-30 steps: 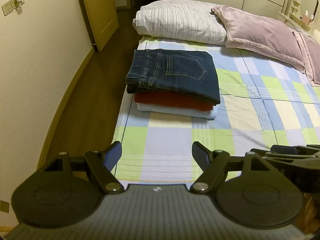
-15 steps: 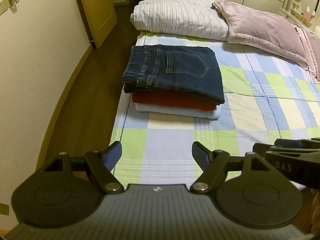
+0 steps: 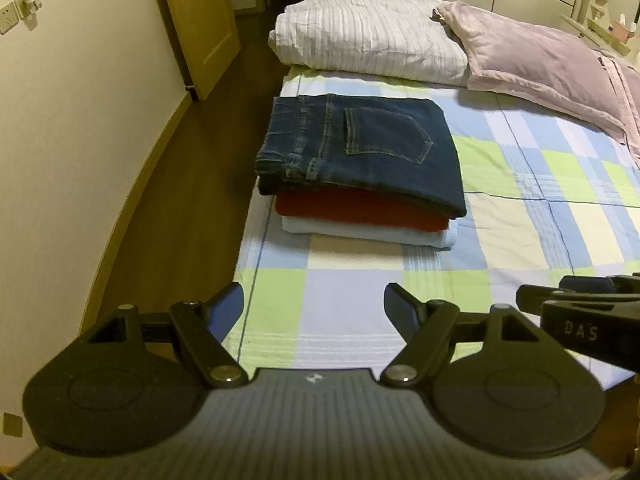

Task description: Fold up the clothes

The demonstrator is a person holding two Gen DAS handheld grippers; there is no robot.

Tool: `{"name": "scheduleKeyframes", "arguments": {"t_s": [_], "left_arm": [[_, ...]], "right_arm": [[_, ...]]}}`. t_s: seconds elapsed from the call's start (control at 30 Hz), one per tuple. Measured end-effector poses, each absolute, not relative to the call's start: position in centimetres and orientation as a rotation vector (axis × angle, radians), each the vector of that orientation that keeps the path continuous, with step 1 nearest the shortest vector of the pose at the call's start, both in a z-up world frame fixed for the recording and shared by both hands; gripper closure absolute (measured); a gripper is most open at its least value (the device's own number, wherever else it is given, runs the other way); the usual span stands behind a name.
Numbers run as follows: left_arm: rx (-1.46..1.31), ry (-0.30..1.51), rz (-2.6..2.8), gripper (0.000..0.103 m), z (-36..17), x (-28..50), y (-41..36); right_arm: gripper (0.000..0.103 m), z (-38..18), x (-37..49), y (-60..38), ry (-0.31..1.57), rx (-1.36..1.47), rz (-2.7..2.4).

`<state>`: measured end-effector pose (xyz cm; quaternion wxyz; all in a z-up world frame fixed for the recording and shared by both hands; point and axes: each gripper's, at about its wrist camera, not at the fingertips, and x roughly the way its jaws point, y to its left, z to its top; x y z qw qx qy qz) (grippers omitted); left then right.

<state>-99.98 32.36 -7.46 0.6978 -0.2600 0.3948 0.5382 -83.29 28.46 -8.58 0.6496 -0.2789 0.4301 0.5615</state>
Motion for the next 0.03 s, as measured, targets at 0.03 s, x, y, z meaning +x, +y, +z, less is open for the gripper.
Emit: {"name": "scheduleKeyframes", "arguments": {"t_s": [0.03], "left_arm": [[-0.579,0.879,1.2,0.029,-7.36,-100.06,32.41]], "right_arm": [[0.057,-8.52,-83.35,28.55,0.976,-0.635,1.277]]}}
